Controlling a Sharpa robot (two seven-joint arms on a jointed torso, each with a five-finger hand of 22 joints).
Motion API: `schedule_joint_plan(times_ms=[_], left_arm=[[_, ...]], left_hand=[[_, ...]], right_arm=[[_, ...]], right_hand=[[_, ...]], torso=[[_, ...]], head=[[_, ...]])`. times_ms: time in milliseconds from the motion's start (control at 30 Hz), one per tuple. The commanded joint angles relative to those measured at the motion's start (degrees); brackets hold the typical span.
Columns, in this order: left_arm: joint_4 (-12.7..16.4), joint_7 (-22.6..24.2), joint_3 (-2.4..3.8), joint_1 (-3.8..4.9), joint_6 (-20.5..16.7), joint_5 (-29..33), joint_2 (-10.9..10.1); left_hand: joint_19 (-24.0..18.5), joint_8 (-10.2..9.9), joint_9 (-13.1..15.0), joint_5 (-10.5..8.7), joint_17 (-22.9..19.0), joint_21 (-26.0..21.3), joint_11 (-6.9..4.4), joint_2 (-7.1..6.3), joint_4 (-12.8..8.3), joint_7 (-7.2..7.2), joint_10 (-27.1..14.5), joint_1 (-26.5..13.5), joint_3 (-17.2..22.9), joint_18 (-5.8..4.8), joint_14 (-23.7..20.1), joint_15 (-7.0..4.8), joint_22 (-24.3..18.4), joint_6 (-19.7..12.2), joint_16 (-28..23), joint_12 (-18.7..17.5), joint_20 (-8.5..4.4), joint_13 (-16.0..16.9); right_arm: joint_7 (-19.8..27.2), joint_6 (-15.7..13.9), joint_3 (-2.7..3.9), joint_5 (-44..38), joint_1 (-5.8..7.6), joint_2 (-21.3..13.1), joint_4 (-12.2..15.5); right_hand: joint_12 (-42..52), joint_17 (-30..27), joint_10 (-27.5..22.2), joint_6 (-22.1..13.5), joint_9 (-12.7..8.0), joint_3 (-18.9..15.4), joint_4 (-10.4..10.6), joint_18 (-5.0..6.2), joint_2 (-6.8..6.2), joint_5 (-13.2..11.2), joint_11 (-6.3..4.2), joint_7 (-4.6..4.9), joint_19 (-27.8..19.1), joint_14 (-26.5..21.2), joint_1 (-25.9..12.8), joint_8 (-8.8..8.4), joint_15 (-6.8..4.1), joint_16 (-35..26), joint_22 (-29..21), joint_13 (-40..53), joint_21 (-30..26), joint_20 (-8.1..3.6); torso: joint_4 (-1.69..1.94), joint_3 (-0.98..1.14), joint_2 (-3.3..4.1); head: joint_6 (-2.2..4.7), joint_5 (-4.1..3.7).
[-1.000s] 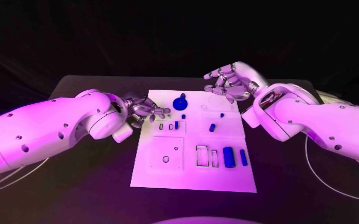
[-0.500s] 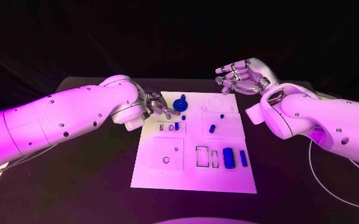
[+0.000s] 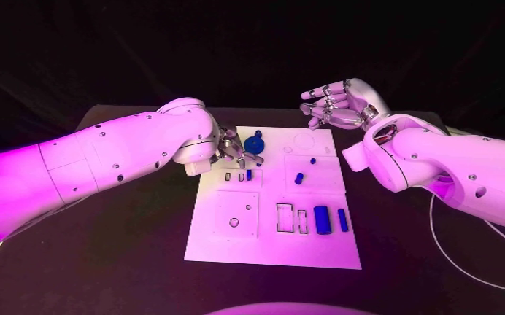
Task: Assemble the parts on the task board
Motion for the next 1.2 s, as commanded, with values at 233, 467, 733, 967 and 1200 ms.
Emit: schedule_joint_plan(times_ms=[233,467,733,967,1200], left_arm=[[-2.0,-5.6,0.04,0.13,7.4,-3.4,1.7],[-3.5,-5.6,0.05,0.12,8.0,-3.6,2.8],[-5.2,-5.1,-0.02,0.08,7.8,-3.6,4.2],[-6.3,-5.1,-0.27,0.06,8.6,-3.5,4.9],[-7.1,-5.3,-0.37,0.02,9.8,-3.4,5.5]], left_hand=[[0.7,0.6,0.6,-0.26,15.1,-0.1,0.17,0.56,-0.2,0.01,-0.3,-0.2,-0.3,-0.38,5.8,-0.42,2.8,-0.5,0.2,-0.1,-0.42,0.1],[0.7,0.9,1.2,-0.24,15.1,-0.1,0.14,1.26,-0.3,-0.02,-0.2,0.8,-0.1,-0.40,5.8,-0.44,2.9,-0.6,0.2,0.0,-0.43,0.3],[0.7,1.1,2.0,-0.19,15.1,-0.1,0.15,2.32,-0.4,-0.02,-0.1,2.0,0.1,-0.40,5.8,-0.42,3.0,-0.8,0.2,0.0,-0.40,0.5],[0.8,1.3,2.8,-0.04,15.1,-0.1,0.21,3.20,-0.7,0.04,-0.1,3.6,0.7,-0.41,5.8,-0.35,3.0,-1.1,0.2,0.0,-0.31,0.6],[0.8,1.3,3.2,0.02,15.1,0.0,0.24,3.41,-0.8,0.07,-0.1,4.2,0.9,-0.42,5.8,-0.31,3.2,-1.2,0.2,0.1,-0.26,0.7]], right_arm=[[0.1,0.8,-0.01,1.6,0.01,0.3,0.0],[-0.1,1.0,-0.02,1.7,0.01,0.4,-0.1],[-0.2,1.4,-0.02,1.7,0.01,0.8,-0.5],[-0.4,1.7,-0.02,1.7,0.00,0.9,-0.7],[-0.5,1.8,-0.03,1.7,0.00,1.0,-0.8]], right_hand=[[-0.3,-0.6,-0.3,-0.2,0.0,-0.6,0.0,0.34,-0.01,0.1,0.42,0.36,0.6,0.3,-0.7,-0.20,0.32,-1.0,-0.7,-0.7,-1.1,0.08],[-0.3,-0.8,-0.4,-0.2,0.0,-0.9,0.0,0.34,-0.05,0.2,0.47,0.37,0.7,0.4,-0.9,-0.17,0.37,-1.2,-0.9,-0.9,-1.4,0.14],[-0.3,-0.9,-0.4,-0.2,0.0,-1.1,0.1,0.35,-0.04,0.3,0.48,0.37,0.8,0.4,-1.1,-0.15,0.39,-1.4,-1.1,-1.1,-1.7,0.18],[0.0,-1.0,0.2,-0.1,0.0,-1.4,0.0,0.42,0.22,0.7,0.27,0.23,1.7,1.4,-1.0,-0.12,0.17,-1.4,-1.4,-1.3,-2.0,0.05],[0.0,-1.0,0.3,-0.1,0.0,-1.5,0.0,0.42,0.23,0.7,0.24,0.20,1.9,1.5,-1.1,-0.11,0.13,-1.4,-1.5,-1.4,-2.0,0.01]], torso=[[0.03,-0.05,0.03],[0.04,-0.08,-0.01],[0.10,-0.02,0.01],[0.12,0.01,-0.03],[0.02,0.04,-0.03]], head=[[-0.50,0.01],[-0.77,-0.03],[-0.92,0.06],[-1.06,0.22],[-1.21,0.35]])
